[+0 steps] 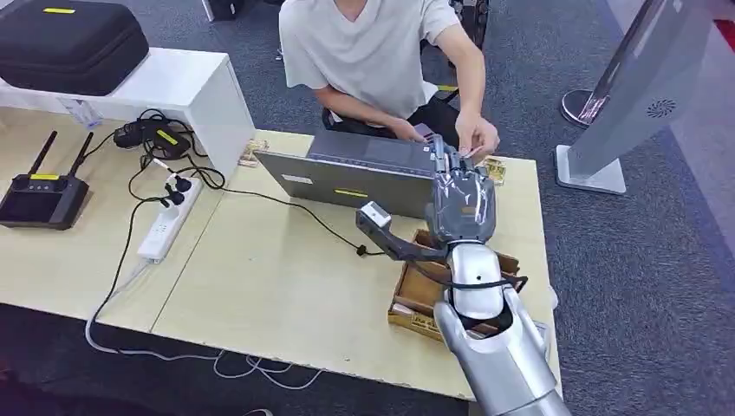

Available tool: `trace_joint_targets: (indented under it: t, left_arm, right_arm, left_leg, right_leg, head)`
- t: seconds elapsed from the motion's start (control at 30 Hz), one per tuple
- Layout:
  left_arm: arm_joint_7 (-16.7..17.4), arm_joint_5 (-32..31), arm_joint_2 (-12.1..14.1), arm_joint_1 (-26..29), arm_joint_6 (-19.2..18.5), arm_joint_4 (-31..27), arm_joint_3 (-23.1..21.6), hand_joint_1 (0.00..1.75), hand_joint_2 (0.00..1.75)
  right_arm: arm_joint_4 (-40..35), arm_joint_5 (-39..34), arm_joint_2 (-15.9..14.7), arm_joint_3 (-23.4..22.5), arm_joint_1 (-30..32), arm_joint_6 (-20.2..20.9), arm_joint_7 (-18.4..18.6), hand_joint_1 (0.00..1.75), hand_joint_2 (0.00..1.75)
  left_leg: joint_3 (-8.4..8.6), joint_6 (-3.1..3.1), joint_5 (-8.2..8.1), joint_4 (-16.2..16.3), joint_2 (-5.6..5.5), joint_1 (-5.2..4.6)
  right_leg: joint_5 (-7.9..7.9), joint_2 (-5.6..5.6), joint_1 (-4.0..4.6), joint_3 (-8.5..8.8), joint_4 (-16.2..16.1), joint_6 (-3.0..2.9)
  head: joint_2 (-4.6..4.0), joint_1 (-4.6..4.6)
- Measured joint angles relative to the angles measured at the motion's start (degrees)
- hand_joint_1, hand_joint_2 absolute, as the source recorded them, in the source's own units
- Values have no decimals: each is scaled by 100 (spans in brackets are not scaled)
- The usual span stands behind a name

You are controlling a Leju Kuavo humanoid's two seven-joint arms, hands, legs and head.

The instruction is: Pass the card to the sensor for recognition and then transmit it.

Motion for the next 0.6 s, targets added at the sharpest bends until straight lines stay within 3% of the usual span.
trace_joint_targets:
  t: [0.2,0.37,0.47,0.6]
  left_arm:
    - [-210,197,0,47,182,-2,-35,0,175]
    - [-518,398,37,215,577,-186,-37,0,175]
    - [-680,470,124,340,719,-380,-50,0,175]
    - [-717,483,173,386,734,-496,-72,0,175]
  right_arm:
    - [-680,-18,-9,-345,527,-197,-650,0,175]
    - [-1968,-153,-265,-632,1396,-247,-1312,0,175]
    - [-2683,-262,-509,-754,1926,-319,-1477,0,175]
    - [-3062,-291,-645,-813,2154,-330,-1503,0,175]
  left_leg:
    - [0,0,-2,1,-1,-1]
    - [-3,6,-15,1,-2,-1]
    - [-5,3,-22,1,0,-4]
    - [-3,3,-22,0,2,-3]
  right_leg:
    - [-1,-1,0,-1,-3,1]
    - [-9,-5,0,-1,-7,2]
    - [-10,-1,-1,-2,-8,2]
    - [-10,0,-1,-3,-7,2]
  head:
    - [0,0]
    - [0,2]
    - [0,0]
    - [0,0]
